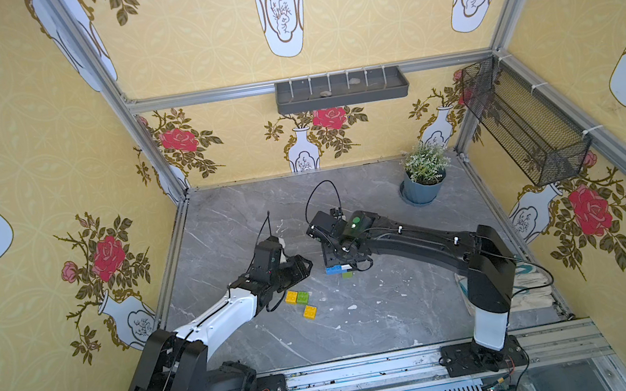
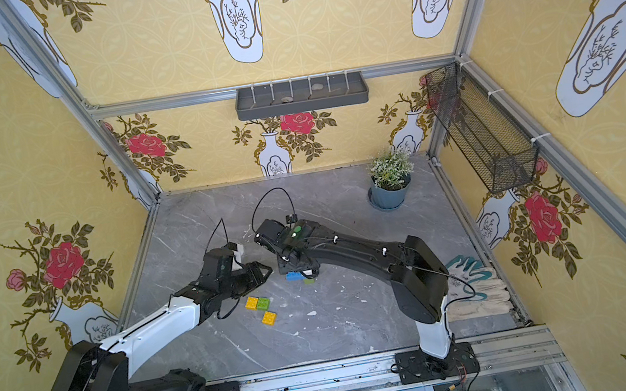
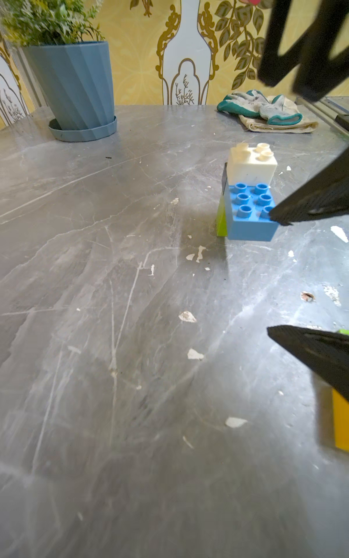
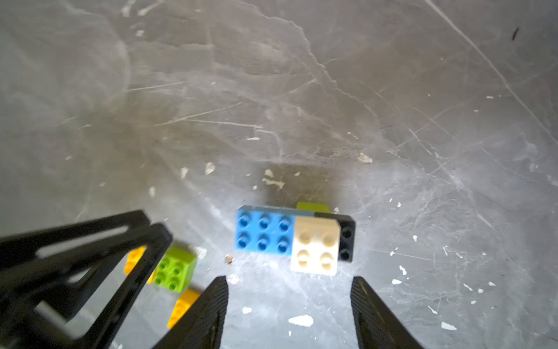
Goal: Assemble the number 4 with lego
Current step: Pick up the lego brick from the center of the board.
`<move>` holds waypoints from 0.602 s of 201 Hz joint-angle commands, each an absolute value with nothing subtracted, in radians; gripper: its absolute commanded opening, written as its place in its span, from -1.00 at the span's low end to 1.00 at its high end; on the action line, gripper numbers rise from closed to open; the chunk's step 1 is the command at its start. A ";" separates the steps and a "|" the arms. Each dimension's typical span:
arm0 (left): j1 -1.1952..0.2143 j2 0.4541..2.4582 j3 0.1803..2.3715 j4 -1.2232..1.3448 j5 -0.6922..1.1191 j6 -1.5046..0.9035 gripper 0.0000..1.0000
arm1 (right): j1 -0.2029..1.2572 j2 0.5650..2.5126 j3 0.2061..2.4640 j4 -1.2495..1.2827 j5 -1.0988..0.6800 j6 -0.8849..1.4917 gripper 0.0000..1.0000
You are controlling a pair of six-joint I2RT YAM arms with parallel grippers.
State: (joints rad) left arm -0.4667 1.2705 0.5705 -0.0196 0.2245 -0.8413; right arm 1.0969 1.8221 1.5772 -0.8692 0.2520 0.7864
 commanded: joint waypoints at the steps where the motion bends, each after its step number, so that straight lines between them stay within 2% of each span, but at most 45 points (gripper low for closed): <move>1: -0.445 1.198 0.533 -0.167 0.088 -0.887 0.15 | 1.183 1.780 1.512 -0.741 0.254 0.681 0.38; 35: -0.315 0.998 0.449 -0.281 0.012 -0.929 0.22 | 1.318 1.821 1.446 -0.585 0.158 0.544 0.43; 67: -0.258 0.848 0.415 -0.361 -0.028 -0.943 0.21 | 1.328 1.906 1.459 -0.532 0.071 0.446 0.47; 121: -0.241 0.858 0.414 -0.335 0.052 -0.935 0.18 | 1.288 2.021 1.500 -0.536 -0.037 0.313 0.43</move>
State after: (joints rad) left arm -0.2420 0.8425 0.4225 -0.3454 0.0097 -0.9356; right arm 1.3025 1.9869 1.4853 -0.5518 0.0269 0.3988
